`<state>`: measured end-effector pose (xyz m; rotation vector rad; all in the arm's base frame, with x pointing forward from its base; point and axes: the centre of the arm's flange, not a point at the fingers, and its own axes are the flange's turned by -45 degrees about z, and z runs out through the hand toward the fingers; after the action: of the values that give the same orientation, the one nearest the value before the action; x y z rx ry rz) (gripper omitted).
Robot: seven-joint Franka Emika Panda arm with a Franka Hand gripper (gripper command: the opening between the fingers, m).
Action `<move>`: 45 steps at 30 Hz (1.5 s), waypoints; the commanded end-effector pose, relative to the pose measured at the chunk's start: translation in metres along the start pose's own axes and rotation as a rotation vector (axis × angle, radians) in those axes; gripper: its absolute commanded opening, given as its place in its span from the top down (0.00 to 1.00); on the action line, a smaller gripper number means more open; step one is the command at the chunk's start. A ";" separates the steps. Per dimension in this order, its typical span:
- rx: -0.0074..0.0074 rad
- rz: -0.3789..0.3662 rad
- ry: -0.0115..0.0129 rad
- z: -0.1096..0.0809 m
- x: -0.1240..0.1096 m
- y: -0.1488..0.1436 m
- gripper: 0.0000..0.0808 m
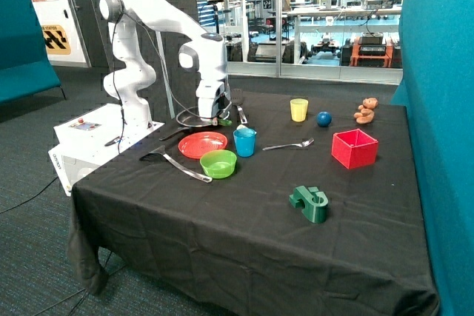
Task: Cook the vegetables
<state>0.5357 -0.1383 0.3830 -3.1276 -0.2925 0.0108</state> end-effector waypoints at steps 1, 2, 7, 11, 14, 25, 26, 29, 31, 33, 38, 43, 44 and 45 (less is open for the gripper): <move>-0.0013 -0.099 0.0068 -0.003 -0.012 -0.050 1.00; -0.0014 -0.106 0.0068 -0.003 -0.014 -0.055 1.00; -0.0016 -0.166 0.0067 -0.001 -0.024 -0.080 1.00; -0.0018 -0.226 0.0067 0.002 -0.036 -0.105 1.00; -0.0019 -0.267 0.0067 0.004 -0.047 -0.125 1.00; -0.0021 -0.314 0.0066 0.012 -0.079 -0.152 1.00; -0.0021 -0.315 0.0066 0.014 -0.083 -0.153 1.00; -0.0021 -0.323 0.0066 0.016 -0.091 -0.157 1.00; -0.0021 -0.322 0.0066 0.016 -0.097 -0.160 1.00; -0.0021 -0.314 0.0066 0.016 -0.104 -0.164 1.00; -0.0019 -0.275 0.0067 0.014 -0.120 -0.179 1.00; -0.0018 -0.219 0.0067 0.007 -0.134 -0.193 1.00; -0.0017 -0.209 0.0067 0.005 -0.138 -0.197 1.00; -0.0017 -0.199 0.0067 0.003 -0.143 -0.202 1.00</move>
<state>0.3916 0.0092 0.3700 -3.0670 -0.6992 -0.0130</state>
